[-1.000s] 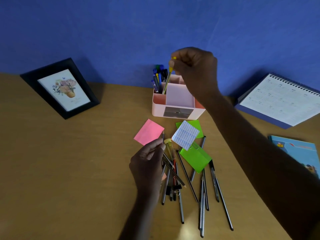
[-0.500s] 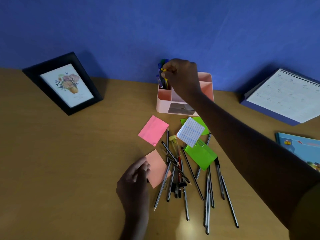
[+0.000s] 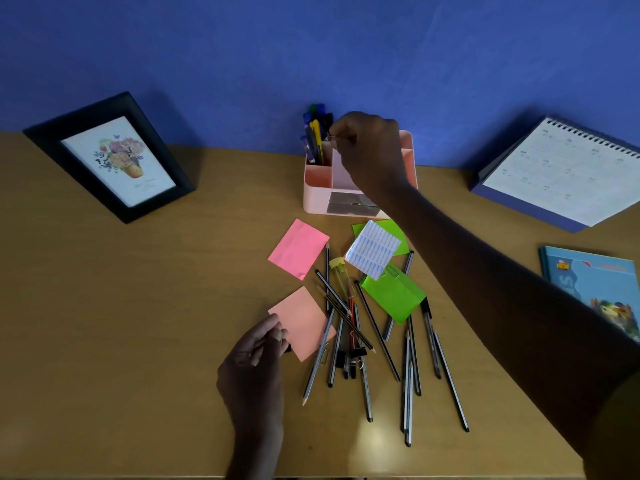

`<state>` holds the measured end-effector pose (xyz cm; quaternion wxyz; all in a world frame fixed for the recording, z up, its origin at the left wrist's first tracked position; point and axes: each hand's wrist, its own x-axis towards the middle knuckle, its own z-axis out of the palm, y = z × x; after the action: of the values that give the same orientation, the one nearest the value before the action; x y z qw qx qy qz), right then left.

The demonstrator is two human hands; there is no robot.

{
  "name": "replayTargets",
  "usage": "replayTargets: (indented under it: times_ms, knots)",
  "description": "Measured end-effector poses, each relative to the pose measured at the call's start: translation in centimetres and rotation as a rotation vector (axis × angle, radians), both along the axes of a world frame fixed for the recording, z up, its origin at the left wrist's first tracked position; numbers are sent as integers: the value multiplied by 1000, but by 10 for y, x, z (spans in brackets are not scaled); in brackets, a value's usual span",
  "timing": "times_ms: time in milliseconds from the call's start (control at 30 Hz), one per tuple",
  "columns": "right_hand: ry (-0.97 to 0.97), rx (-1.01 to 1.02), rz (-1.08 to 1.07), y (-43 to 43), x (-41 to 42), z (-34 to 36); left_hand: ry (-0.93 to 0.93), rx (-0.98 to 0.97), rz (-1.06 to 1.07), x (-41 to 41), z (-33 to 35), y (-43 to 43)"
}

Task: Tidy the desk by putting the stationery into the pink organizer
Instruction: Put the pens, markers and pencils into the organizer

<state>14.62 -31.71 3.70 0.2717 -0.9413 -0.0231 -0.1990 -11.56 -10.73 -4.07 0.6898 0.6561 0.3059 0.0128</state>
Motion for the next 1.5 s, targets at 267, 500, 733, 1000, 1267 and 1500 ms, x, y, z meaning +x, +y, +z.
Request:
replayTargets:
  times_ms: [267,500,733,1000,1267,1500]
  knots:
    - [63,274,-42,-16,-115,13,19,62,-98,-13,0,-4]
    - [257,505,-232,-64,-229,0,19,124,-188,-26,3,-12]
    - [367,563,-431,-99,-322,-23,28,144,-277,-40,9,-32]
    - [411,365,-390,-99,-343,-55,31,134,-409,-64,9,-66]
    - [558,41,-299,-87,-281,-76,16,182,-578,-72,8,-114]
    - [575,-8,-394,-81,-266,-82,43,141,-608,-79,6,-129]
